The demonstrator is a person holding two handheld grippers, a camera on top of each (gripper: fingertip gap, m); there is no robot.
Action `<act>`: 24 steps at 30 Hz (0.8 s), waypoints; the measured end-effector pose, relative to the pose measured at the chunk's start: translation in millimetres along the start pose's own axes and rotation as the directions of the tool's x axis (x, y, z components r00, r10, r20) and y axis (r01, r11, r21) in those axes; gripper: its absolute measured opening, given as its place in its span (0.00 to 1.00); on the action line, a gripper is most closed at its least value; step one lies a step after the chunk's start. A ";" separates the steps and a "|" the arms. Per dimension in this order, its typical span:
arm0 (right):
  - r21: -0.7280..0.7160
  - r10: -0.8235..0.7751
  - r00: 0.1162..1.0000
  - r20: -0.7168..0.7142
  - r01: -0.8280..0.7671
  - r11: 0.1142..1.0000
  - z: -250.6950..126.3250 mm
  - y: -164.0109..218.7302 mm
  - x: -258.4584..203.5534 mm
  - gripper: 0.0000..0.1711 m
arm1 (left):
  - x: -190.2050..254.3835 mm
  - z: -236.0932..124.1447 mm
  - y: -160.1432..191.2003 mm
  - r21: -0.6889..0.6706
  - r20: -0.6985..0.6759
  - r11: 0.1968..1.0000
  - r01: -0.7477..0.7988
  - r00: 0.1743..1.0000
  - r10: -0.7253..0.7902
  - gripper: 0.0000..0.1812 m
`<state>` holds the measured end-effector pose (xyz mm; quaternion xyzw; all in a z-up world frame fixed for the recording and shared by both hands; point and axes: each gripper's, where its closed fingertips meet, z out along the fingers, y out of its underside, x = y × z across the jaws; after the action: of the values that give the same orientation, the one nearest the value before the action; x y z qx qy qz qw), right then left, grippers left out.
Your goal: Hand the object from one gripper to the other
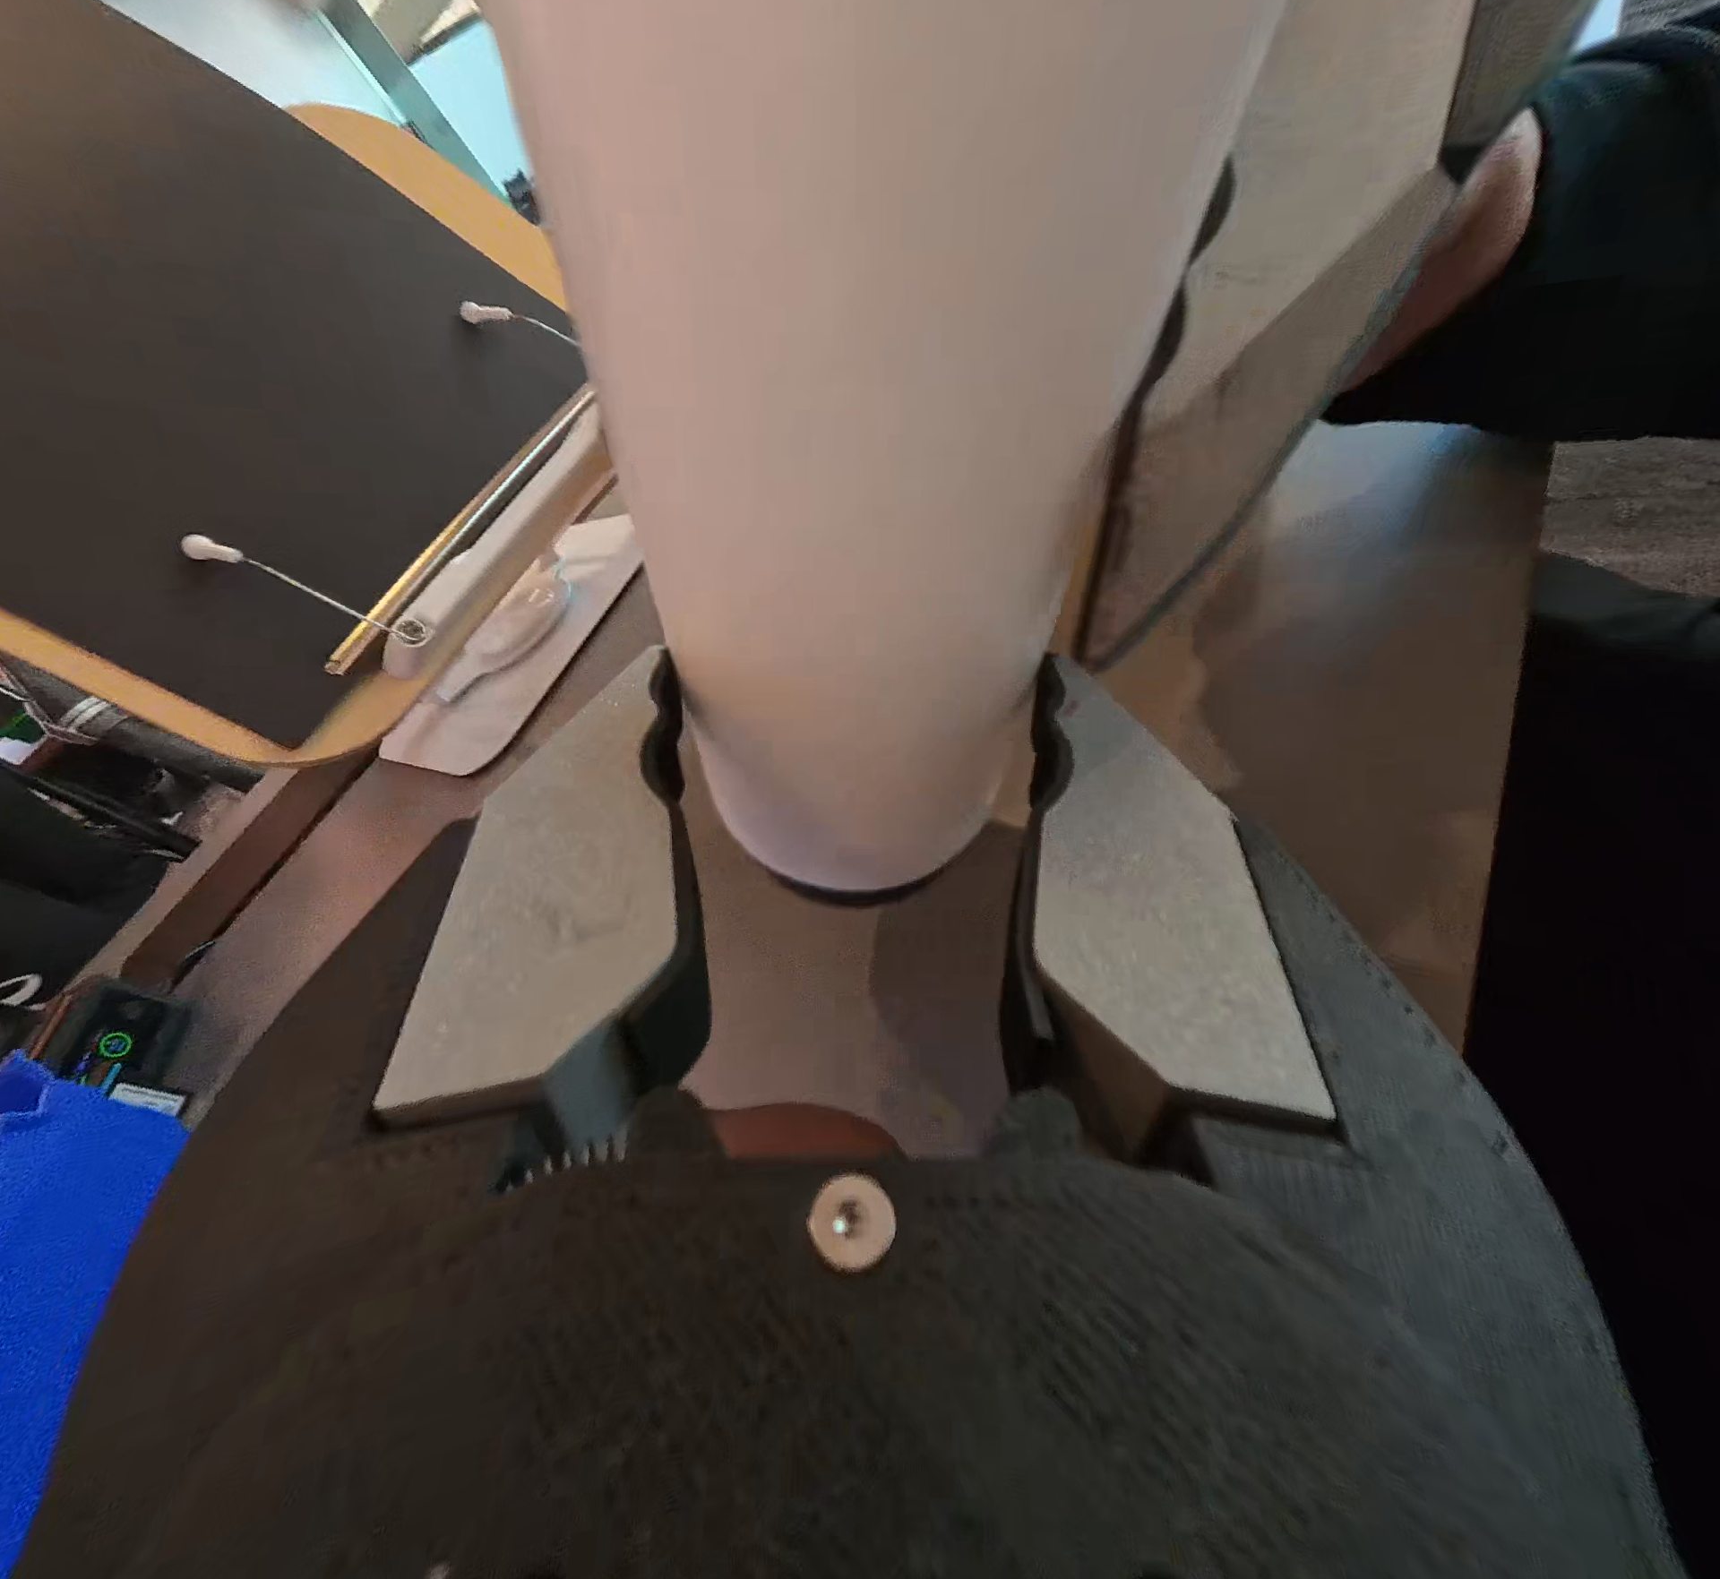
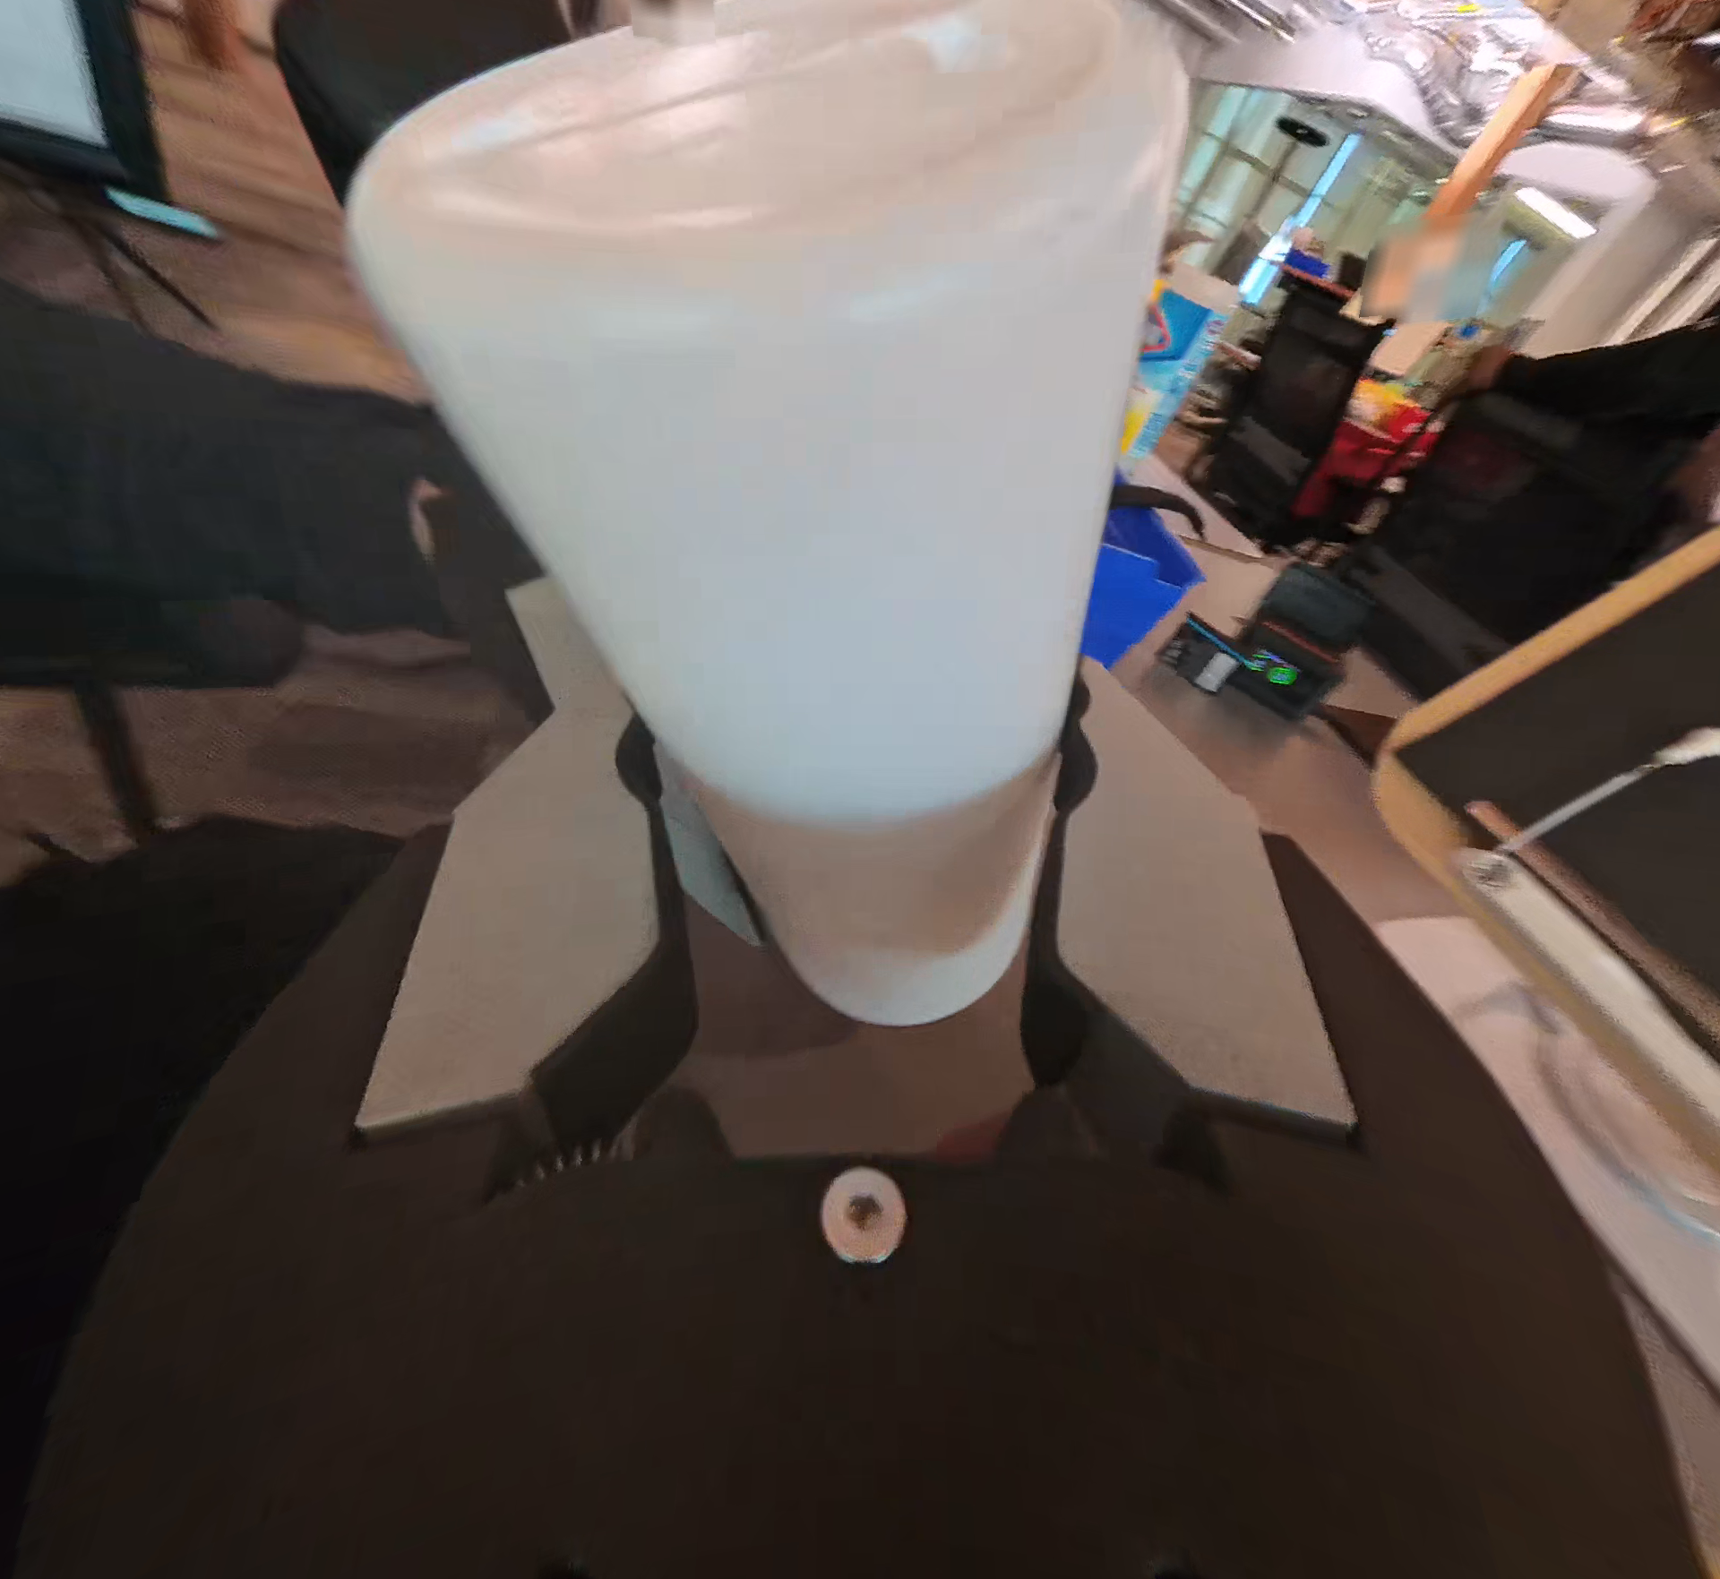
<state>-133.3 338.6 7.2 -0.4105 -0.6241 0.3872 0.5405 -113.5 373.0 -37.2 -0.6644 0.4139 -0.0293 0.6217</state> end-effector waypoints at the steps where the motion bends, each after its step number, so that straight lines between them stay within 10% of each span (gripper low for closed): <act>1: -0.017 -0.041 0.999 -0.025 0.041 0.999 -0.3 1.7 1.4 0.50 | 0.6 0.2 1.7 -0.009 -0.002 1.000 0.000 1.000 0.000 0.40; 12: -0.440 -0.634 0.695 -0.340 0.479 0.760 -10.4 29.6 52.1 0.48 | 1.8 -56.4 -3.4 0.065 -0.156 0.907 0.416 0.902 -0.402 0.57; 24: -0.606 -0.843 0.463 -0.273 0.598 0.524 5.7 42.1 42.9 0.48 | -3.7 -35.9 -13.8 0.012 0.063 0.945 0.327 0.943 -0.327 0.54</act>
<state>-138.4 393.5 -17.1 -0.2941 -0.6280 -0.1672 0.7008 -128.8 344.9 -15.6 -0.7240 0.2778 -0.1107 0.6217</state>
